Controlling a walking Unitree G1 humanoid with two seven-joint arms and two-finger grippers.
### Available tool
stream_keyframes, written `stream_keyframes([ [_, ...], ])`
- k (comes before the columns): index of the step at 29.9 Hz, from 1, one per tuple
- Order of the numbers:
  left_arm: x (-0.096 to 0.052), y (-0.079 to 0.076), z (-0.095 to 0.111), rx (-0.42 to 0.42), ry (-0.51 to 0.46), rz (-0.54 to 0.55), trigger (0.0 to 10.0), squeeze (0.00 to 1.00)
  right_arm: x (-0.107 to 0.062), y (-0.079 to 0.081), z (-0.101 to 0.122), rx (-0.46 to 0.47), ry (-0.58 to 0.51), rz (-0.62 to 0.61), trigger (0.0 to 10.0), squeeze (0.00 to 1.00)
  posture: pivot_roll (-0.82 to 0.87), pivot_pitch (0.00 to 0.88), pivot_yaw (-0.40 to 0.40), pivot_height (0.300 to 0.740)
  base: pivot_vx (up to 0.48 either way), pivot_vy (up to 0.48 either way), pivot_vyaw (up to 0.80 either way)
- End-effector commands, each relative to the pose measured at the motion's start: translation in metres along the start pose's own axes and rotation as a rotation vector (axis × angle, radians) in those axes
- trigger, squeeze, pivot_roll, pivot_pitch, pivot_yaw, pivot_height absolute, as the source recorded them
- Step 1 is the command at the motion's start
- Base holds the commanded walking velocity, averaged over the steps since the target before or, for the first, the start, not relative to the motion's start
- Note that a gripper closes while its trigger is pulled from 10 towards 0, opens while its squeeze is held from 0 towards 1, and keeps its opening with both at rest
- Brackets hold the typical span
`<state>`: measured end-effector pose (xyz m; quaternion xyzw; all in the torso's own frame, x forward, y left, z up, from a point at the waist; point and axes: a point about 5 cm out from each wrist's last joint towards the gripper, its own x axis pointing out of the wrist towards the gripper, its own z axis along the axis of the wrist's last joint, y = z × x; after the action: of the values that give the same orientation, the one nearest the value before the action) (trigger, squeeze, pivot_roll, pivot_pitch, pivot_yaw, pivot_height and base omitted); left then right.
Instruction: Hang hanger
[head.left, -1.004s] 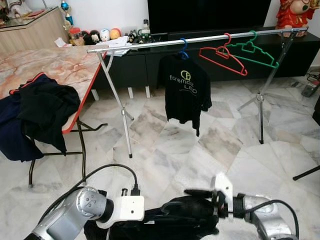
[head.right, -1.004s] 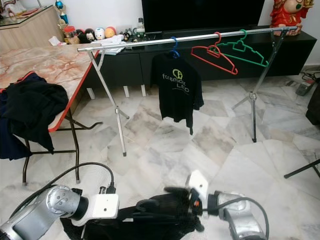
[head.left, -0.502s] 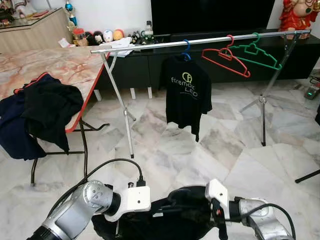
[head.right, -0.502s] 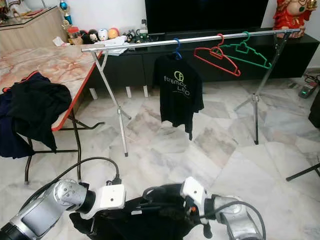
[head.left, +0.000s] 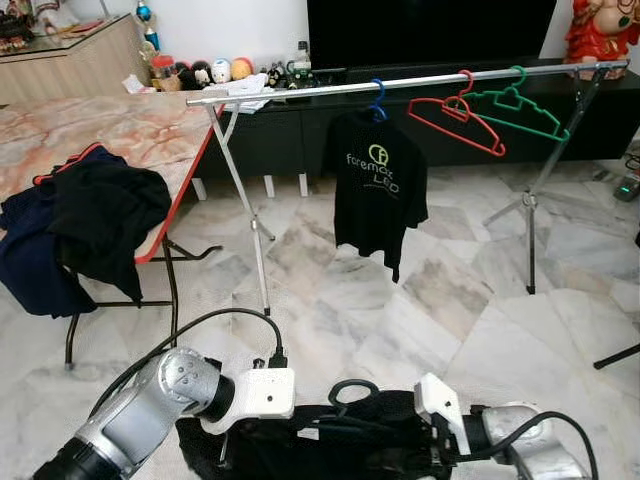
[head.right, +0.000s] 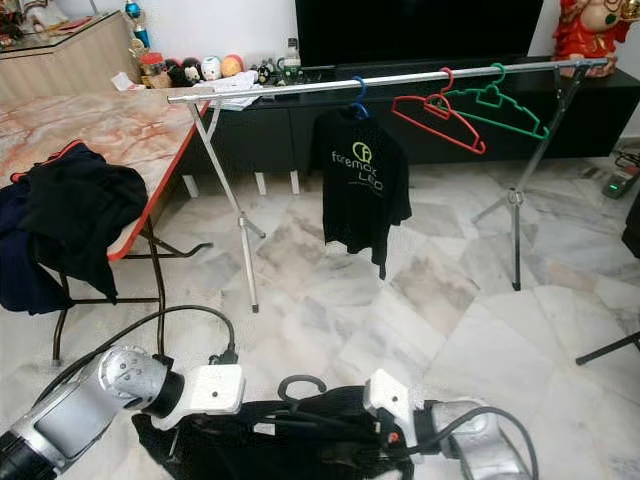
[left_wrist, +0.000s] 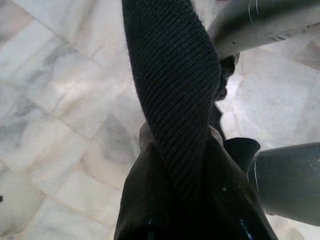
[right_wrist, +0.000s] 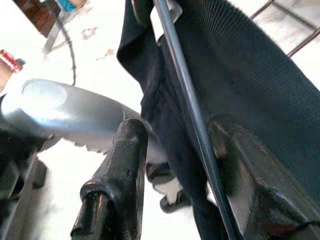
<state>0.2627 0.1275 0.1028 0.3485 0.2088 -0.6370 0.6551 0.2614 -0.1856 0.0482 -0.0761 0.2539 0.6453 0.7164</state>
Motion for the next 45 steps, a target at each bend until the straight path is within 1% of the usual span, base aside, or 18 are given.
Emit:
stream_keyframes([
  [1,-0.005,0.006,0.005,0.033,-0.004,0.015,10.0,0.00,-0.001,-0.001,0.002,-0.025,0.046,0.029,10.0,0.00,-0.01,0.078,0.075,0.740,0.000,0.000,0.00],
  [2,-0.005,0.007,0.006,0.034,-0.005,0.014,10.0,0.00,-0.002,-0.001,0.001,-0.029,0.058,0.027,10.0,0.00,-0.01,0.078,0.075,0.740,0.000,0.000,0.00],
  [3,-0.005,0.007,0.006,0.035,-0.006,0.015,10.0,0.00,-0.003,-0.002,0.001,-0.040,0.073,0.018,7.1,0.00,-0.01,0.078,0.075,0.740,0.000,0.000,0.00],
  [4,-0.006,0.008,0.006,0.039,-0.004,0.016,10.0,0.00,-0.004,-0.005,0.001,-0.046,0.083,0.000,0.0,0.00,0.00,0.074,0.072,0.740,0.000,0.000,0.00],
  [8,-0.007,0.010,0.004,0.046,0.006,0.018,10.0,0.00,-0.006,-0.007,0.003,-0.048,0.084,-0.002,0.0,0.00,0.00,0.074,0.072,0.740,0.000,0.000,0.00],
  [9,-0.007,0.010,0.004,0.047,0.008,0.020,10.0,0.00,-0.006,-0.007,0.003,-0.047,0.090,0.004,1.3,0.00,0.00,0.074,0.072,0.740,0.000,0.000,0.00],
  [10,-0.007,0.011,0.004,0.048,0.008,0.022,10.0,0.00,-0.005,-0.006,0.002,-0.049,0.097,0.007,1.8,0.00,0.00,0.074,0.072,0.740,0.000,0.000,0.00],
  [11,-0.007,0.011,0.004,0.048,0.008,0.025,10.0,0.00,-0.004,-0.006,0.001,-0.052,0.109,0.006,4.7,0.00,0.00,0.070,0.068,0.740,0.000,0.000,0.00],
  [12,-0.007,0.012,0.005,0.048,0.006,0.027,10.0,0.00,-0.003,-0.006,-0.001,-0.054,0.122,0.006,8.4,0.00,0.00,0.070,0.068,0.740,0.000,0.000,0.00],
  [13,-0.007,0.012,0.006,0.048,0.004,0.028,10.0,0.00,-0.002,-0.006,-0.003,-0.059,0.132,0.002,9.5,0.00,0.00,0.070,0.068,0.740,0.000,0.000,0.00],
  [14,-0.007,0.013,0.006,0.048,0.003,0.029,10.0,0.00,-0.001,-0.006,-0.004,-0.062,0.137,-0.001,9.5,0.00,0.00,0.070,0.067,0.740,0.000,0.000,0.00],
  [16,-0.007,0.014,0.007,0.049,-0.002,0.031,10.0,0.00,0.000,-0.007,-0.005,-0.050,0.132,-0.006,1.5,0.00,0.00,0.070,0.068,0.740,0.000,0.000,0.00],
  [17,-0.007,0.014,0.007,0.050,-0.002,0.031,10.0,0.00,0.001,-0.007,-0.005,-0.048,0.130,-0.005,1.5,0.00,0.00,0.070,0.068,0.740,0.000,0.000,0.00],
  [18,-0.007,0.014,0.007,0.050,-0.003,0.031,10.0,0.00,0.001,-0.007,-0.004,-0.046,0.128,-0.003,0.0,0.00,0.00,0.069,0.069,0.740,0.000,0.000,0.00],
  [24,-0.008,0.018,0.012,0.046,-0.032,0.050,10.0,0.00,0.004,-0.005,-0.006,-0.040,0.129,0.008,0.0,0.00,0.00,0.068,0.068,0.740,0.000,0.000,0.00],
  [26,-0.008,0.019,0.016,0.041,-0.062,0.049,10.0,0.00,0.006,-0.005,-0.007,-0.039,0.128,0.008,0.0,0.00,0.00,0.064,0.068,0.740,0.000,0.000,0.00],
  [29,-0.007,0.019,0.019,0.040,-0.079,0.049,10.0,0.00,0.008,-0.004,-0.008,-0.038,0.124,0.012,0.0,0.00,0.00,0.060,0.069,0.740,0.000,0.000,0.00],
  [45,-0.007,0.020,0.021,0.040,-0.093,0.055,10.0,0.00,0.009,-0.006,-0.008,-0.042,0.123,0.002,0.0,0.00,-0.01,0.038,0.070,0.740,0.000,0.000,0.00],
])
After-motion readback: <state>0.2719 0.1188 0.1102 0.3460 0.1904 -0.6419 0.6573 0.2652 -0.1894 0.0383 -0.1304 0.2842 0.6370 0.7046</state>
